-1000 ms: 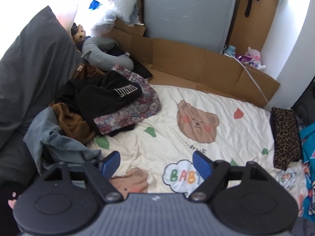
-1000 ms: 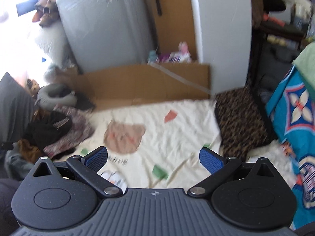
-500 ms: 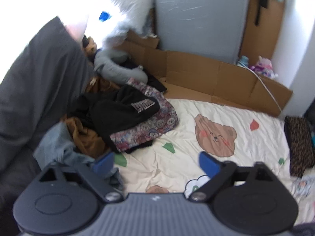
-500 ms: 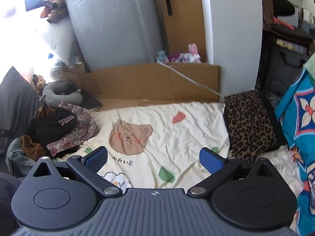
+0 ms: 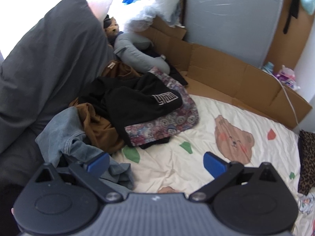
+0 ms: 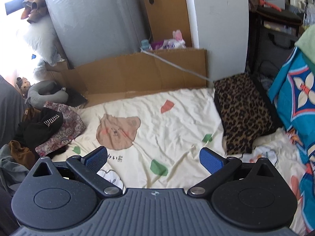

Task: Fold clothes
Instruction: 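Move the left tool toward the clothes pile and the black sweatshirt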

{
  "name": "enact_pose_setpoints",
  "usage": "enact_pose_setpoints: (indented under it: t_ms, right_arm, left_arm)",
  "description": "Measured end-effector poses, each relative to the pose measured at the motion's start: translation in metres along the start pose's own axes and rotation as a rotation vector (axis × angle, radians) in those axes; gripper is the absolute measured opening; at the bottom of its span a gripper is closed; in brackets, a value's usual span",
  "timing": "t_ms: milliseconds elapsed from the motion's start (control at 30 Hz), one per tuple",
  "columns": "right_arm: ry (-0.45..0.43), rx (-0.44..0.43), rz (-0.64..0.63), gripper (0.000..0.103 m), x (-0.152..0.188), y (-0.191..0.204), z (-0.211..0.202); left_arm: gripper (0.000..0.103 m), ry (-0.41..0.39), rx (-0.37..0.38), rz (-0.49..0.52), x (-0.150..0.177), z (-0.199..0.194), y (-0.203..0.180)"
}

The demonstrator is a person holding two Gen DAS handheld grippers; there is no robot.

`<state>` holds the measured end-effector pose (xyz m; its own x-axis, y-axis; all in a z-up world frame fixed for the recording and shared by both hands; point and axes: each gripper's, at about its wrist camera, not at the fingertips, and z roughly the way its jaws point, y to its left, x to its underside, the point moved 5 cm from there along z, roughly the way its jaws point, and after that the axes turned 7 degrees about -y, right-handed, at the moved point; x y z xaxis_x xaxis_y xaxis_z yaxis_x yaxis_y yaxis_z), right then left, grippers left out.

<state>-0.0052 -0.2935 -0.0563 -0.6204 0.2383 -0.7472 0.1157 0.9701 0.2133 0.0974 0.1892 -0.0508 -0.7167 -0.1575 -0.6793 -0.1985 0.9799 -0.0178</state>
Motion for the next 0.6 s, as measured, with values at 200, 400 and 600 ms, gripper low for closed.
enact_pose_setpoints:
  t_ms: [200, 400, 600]
  right_arm:
    - [0.028, -0.020, 0.002, 0.102, 0.009, 0.006, 0.019]
    - [0.038, -0.023, -0.012, 0.102, 0.011, 0.011, 0.034]
    - [0.101, -0.027, -0.049, 0.102, 0.026, 0.013, 0.057]
  left_arm:
    - [0.102, 0.047, -0.027, -0.020, -0.002, 0.030, 0.016]
    - [0.100, 0.077, -0.039, -0.066, -0.005, 0.069, 0.036]
    - [0.095, 0.082, -0.053, -0.011, -0.010, 0.101, 0.039]
